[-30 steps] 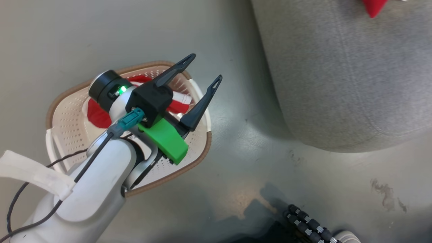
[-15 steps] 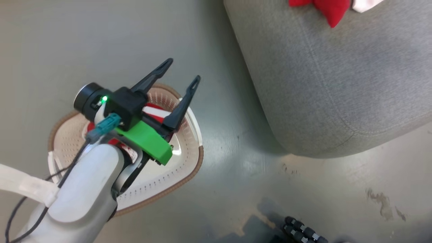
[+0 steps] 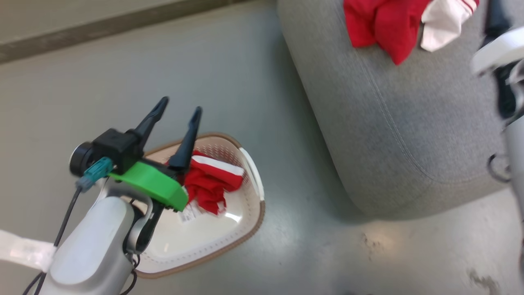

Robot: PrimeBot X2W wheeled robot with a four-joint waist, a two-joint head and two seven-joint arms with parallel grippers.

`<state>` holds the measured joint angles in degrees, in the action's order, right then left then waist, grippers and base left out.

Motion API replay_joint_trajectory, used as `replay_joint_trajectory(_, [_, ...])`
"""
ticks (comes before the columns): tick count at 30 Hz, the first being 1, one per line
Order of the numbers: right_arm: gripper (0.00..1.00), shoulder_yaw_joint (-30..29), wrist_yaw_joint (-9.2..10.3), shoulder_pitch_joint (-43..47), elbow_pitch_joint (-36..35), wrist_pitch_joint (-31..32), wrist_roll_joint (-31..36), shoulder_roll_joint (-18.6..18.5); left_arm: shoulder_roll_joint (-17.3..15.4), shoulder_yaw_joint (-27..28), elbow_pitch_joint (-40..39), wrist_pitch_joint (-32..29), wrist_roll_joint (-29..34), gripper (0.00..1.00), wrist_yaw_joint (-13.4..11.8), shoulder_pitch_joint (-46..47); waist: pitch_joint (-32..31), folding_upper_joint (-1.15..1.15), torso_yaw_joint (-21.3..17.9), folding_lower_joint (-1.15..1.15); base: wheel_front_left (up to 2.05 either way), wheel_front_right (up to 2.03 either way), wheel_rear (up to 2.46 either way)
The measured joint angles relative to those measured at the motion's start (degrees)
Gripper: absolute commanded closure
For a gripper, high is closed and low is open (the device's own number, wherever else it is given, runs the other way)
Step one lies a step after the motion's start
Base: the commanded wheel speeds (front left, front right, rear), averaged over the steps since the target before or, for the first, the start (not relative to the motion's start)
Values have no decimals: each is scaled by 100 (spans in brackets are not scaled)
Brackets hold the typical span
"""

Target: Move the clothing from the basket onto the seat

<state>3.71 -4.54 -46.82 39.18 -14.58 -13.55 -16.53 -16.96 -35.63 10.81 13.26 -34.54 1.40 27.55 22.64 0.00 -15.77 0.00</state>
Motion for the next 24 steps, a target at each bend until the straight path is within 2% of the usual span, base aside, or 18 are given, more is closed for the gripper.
replay_joint_trajectory(15, [0, 192, -48, 1310, -664, 0, 5, 766, 13, 818, 265, 100, -109, 0, -559, -831, -999, 0, 653, 0, 0, 0, 0])
replay_joint_trajectory(24, [0, 425, -47, 2192, -1073, 0, 96, 1217, 37, 1408, 124, 101, -35, 0, -697, -1404, -1494, 0, 950, 0, 0, 0, 0])
